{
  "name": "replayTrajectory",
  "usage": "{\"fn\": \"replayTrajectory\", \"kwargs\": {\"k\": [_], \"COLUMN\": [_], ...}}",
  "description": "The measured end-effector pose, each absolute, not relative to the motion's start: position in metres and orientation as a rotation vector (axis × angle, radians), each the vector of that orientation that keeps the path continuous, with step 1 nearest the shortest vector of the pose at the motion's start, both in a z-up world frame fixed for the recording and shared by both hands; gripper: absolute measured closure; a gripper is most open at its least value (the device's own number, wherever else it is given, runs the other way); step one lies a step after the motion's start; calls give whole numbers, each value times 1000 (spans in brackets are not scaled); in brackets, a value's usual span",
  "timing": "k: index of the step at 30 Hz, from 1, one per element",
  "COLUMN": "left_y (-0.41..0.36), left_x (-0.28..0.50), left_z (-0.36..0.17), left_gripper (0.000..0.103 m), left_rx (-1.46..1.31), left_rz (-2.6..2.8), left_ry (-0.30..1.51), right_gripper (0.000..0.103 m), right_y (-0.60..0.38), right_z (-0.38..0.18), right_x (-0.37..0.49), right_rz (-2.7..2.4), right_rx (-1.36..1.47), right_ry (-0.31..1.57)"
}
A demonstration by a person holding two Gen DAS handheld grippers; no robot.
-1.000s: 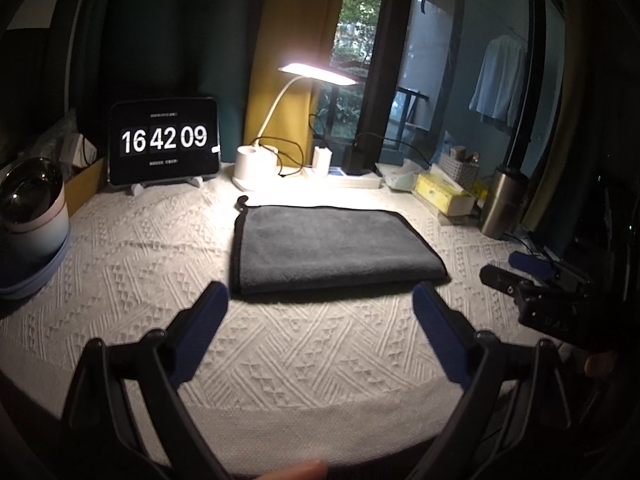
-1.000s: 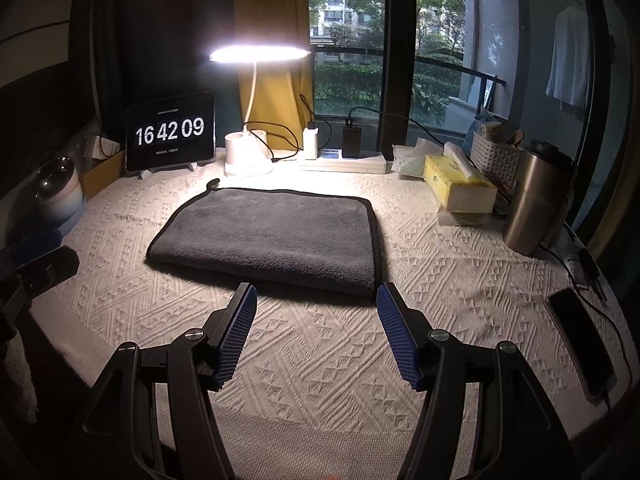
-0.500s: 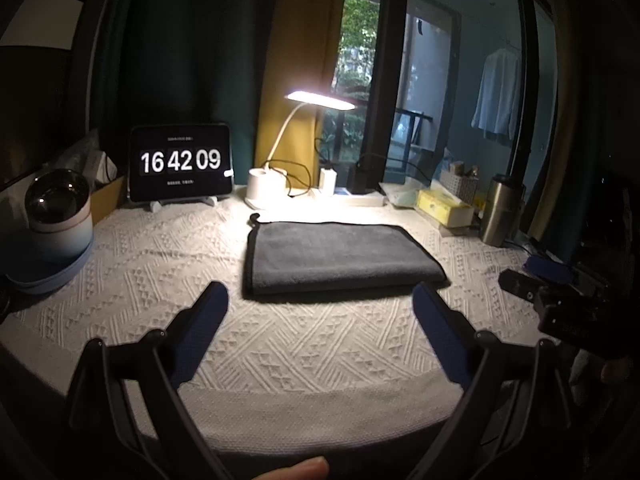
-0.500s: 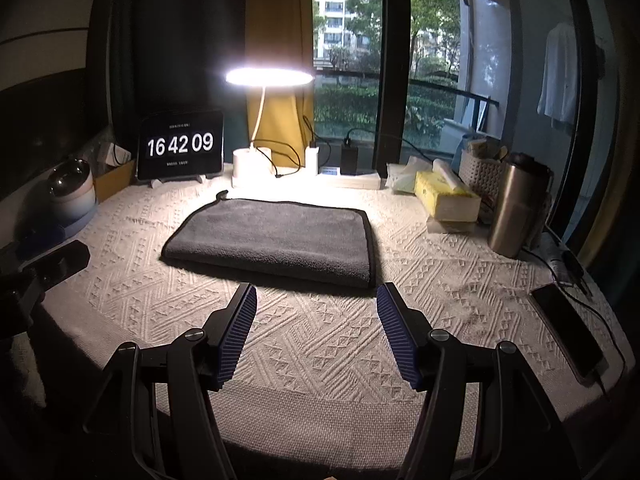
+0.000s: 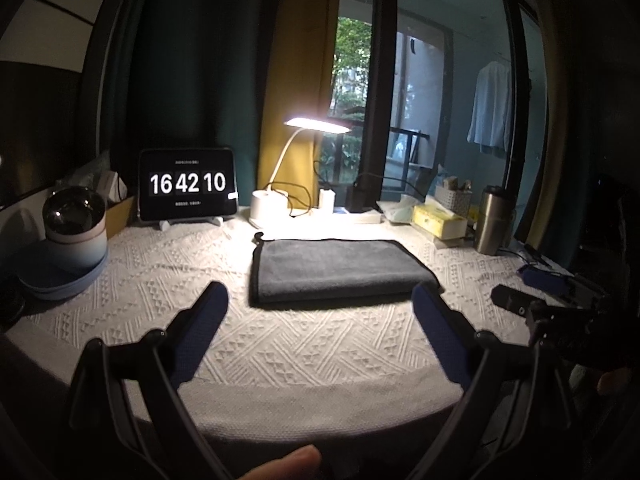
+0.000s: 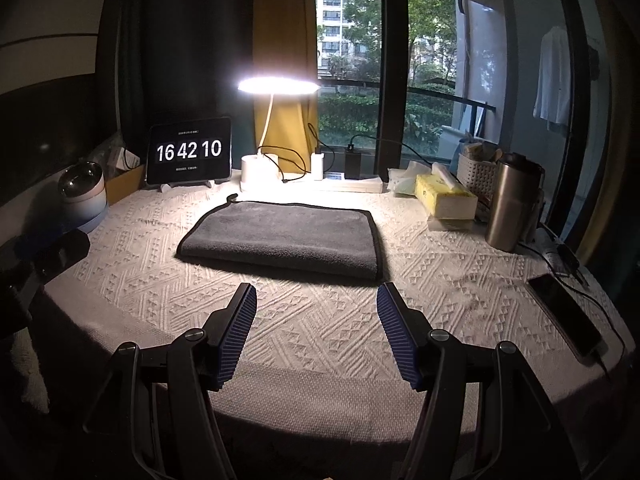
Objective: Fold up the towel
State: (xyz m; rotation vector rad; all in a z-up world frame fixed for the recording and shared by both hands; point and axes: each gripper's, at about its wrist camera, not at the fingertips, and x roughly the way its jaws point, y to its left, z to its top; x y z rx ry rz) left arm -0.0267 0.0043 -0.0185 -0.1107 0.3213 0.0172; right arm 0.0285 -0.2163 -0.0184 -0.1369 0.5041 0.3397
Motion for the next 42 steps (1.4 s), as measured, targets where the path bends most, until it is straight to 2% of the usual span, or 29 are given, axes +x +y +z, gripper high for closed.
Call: {"fn": "replayTrajectory", "kwargs": {"k": [42], "left_y": [7], "left_x": [-33], "left_z": [-17], "left_gripper": [9], "left_rx": [-119], "left_rz": [35], "left_ry": [303], "right_gripper": [37], "right_y": [-214], "right_z": [-12], "right_x": [19], "right_rz": [356], "right_rx": [-129], "right_ry": [473]}}
